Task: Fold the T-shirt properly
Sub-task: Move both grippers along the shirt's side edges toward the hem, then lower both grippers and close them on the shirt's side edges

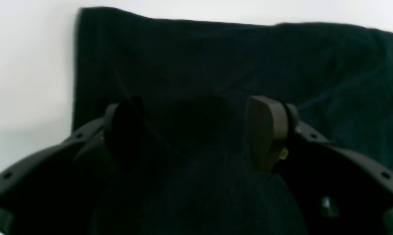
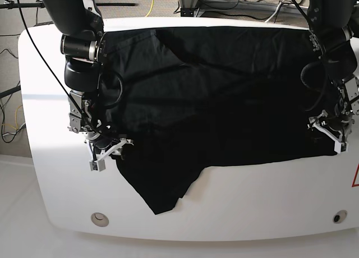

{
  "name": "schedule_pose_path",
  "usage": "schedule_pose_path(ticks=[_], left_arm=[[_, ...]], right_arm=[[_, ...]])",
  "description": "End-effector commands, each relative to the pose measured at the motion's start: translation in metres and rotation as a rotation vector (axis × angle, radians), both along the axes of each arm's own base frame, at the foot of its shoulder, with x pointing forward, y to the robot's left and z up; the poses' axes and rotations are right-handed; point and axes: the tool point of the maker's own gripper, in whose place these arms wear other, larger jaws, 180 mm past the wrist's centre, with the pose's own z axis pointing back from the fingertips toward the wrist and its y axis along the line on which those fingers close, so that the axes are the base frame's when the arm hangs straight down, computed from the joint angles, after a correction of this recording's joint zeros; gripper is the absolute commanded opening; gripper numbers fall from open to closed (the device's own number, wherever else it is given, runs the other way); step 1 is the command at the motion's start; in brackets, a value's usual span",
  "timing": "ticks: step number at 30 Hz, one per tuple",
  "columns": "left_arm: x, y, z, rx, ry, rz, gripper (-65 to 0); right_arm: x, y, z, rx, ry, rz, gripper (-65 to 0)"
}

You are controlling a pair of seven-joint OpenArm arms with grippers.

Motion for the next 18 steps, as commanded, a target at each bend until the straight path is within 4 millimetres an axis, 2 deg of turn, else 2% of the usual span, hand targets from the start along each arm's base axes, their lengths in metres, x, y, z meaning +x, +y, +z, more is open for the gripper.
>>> schedule_pose_path(ticks=[1,13,18], left_arm=[[0.014,0.021,0.031,0.038,-0.086,0.027,-19.8],[0.017,0.037,0.050,0.046,-0.143,0.053,-19.8],[0.023,0.030,0.048,0.040,-0.140,0.046,-20.1]], right_arm=[[-0.004,0.005,-0.005,-0.021,0.042,0.028,-43.4],[-0.011,0.010,-0.011,-0.023,0.057,0.049,-40.2],[-0.009,0.008,-0.009,-0.024,0.056,0.046,-36.4]])
